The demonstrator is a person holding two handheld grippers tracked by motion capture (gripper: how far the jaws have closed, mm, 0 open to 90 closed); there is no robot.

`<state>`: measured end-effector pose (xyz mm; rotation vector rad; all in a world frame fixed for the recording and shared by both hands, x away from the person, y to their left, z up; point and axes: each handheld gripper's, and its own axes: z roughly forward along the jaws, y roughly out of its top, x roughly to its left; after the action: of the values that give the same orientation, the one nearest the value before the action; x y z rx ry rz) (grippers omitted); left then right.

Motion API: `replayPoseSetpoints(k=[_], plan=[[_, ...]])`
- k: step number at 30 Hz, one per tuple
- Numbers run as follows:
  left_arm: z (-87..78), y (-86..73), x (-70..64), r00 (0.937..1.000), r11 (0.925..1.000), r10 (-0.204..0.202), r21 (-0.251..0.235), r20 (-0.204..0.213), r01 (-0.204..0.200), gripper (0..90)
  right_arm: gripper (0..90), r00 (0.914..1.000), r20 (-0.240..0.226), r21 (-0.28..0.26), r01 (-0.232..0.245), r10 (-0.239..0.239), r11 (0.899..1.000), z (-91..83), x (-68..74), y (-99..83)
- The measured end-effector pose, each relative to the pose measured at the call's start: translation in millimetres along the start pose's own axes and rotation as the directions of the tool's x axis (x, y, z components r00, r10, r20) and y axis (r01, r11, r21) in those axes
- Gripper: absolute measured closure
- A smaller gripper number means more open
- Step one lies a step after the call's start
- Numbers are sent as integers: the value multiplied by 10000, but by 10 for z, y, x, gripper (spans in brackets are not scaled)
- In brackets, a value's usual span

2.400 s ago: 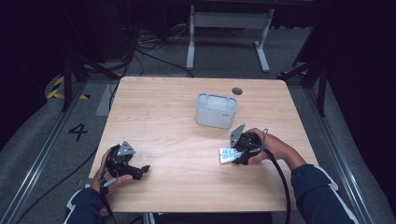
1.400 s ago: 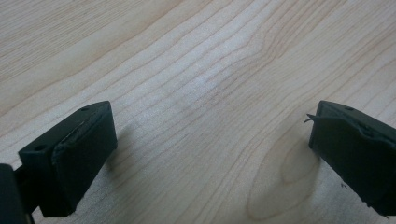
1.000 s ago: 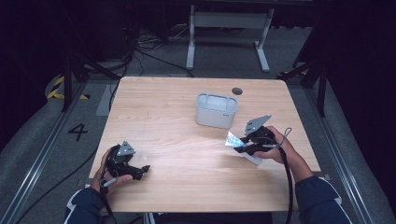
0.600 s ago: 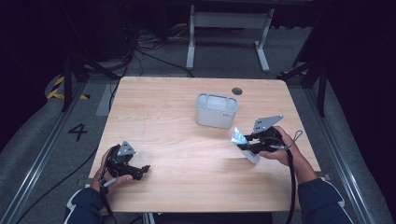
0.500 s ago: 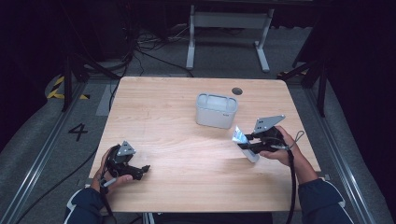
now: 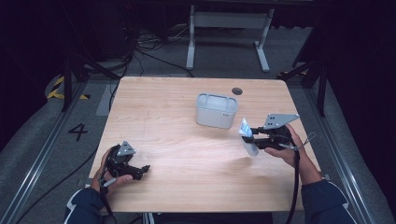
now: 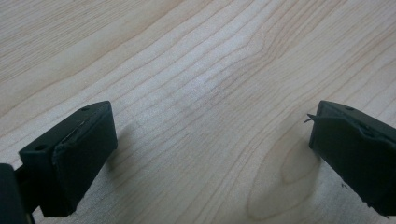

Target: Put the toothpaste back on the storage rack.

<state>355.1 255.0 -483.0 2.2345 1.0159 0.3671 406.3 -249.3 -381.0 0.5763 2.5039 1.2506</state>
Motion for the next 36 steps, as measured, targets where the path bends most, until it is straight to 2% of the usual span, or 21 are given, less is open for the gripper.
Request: replayPoseSetpoints(k=[9, 16, 19, 29, 36], plan=[[0, 0, 0, 10000, 10000, 1, 2, 2, -1, 12, 641, 9998, 187, -525, -33, 43, 9986, -50, 20, 57], [0, 0, 0, 10000, 10000, -4, 3, 10, 4, 12, 640, 9975, 656, -1303, -157, 245, 9913, -64, 61, 229], [0, 0, 0, 10000, 10000, -3, 2, 11, 3, 12, 639, 9973, 690, -1541, -126, 235, 9880, -86, 70, 283], [0, 1, 1, 10000, 10000, 5, 4, 17, -5, 11, 635, 9961, 873, -1750, 10, 145, 9846, -93, 92, 415], [1, 1, 1, 10000, 10000, 9, 7, 11, -9, 11, 634, 9950, 943, -1898, -137, 321, 9817, -66, 87, 478]])
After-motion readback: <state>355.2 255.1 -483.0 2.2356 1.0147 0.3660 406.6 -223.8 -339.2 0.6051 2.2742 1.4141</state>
